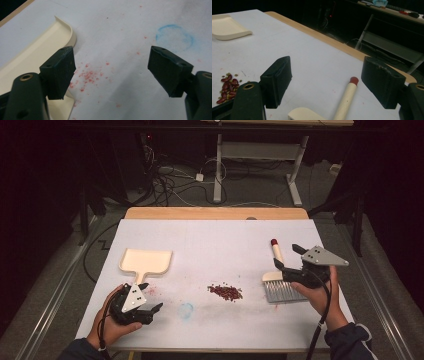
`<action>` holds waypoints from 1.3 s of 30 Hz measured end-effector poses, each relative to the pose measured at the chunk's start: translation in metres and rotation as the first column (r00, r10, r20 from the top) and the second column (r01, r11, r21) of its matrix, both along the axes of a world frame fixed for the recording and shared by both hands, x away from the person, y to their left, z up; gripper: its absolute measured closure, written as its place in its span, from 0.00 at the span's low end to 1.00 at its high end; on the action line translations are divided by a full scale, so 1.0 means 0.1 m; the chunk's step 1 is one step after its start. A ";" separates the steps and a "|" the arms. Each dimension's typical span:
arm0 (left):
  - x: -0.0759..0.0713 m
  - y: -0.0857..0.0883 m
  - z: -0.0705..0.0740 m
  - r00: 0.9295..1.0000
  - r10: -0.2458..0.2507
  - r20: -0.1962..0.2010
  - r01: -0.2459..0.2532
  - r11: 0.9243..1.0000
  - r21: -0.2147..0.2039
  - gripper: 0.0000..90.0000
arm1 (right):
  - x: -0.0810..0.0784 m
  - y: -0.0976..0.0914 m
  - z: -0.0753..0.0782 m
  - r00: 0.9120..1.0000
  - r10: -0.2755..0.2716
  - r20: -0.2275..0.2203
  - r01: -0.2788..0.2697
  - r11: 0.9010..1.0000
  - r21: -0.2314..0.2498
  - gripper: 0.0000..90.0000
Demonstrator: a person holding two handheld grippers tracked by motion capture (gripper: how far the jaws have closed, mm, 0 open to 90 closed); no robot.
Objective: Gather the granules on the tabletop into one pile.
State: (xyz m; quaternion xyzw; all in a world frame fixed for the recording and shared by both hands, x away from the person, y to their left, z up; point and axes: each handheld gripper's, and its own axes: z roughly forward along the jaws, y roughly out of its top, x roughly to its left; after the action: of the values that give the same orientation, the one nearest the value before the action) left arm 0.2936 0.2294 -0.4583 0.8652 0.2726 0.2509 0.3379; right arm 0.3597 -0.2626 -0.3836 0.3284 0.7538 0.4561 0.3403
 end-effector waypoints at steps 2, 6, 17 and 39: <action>0.00 -0.01 0.00 1.000 -0.002 -0.001 0.002 1.000 0.005 0.24 | -0.06 -0.01 -0.02 1.000 0.016 0.011 -0.016 1.000 0.004 0.27; 0.00 -0.02 -0.01 1.000 -0.006 -0.001 0.006 1.000 0.013 0.24 | -0.17 -0.03 -0.07 0.999 0.029 0.024 -0.029 1.000 0.010 0.27; 0.02 -0.05 -0.01 1.000 -0.014 0.005 0.014 1.000 0.015 0.24 | -0.42 -0.07 -0.24 0.998 0.028 0.047 -0.027 0.999 -0.023 0.27; 0.03 -0.16 -0.02 0.998 -0.055 0.020 0.054 0.998 0.031 0.23 | -0.77 -0.13 -0.61 0.998 0.063 0.005 -0.062 0.990 -0.128 0.26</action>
State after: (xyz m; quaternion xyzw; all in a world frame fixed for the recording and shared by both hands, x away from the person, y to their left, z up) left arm 0.2970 0.2130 -0.4601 0.8748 0.2413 0.2548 0.3341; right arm 0.2825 -0.2753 -0.4444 0.2804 0.7897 0.4190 0.3496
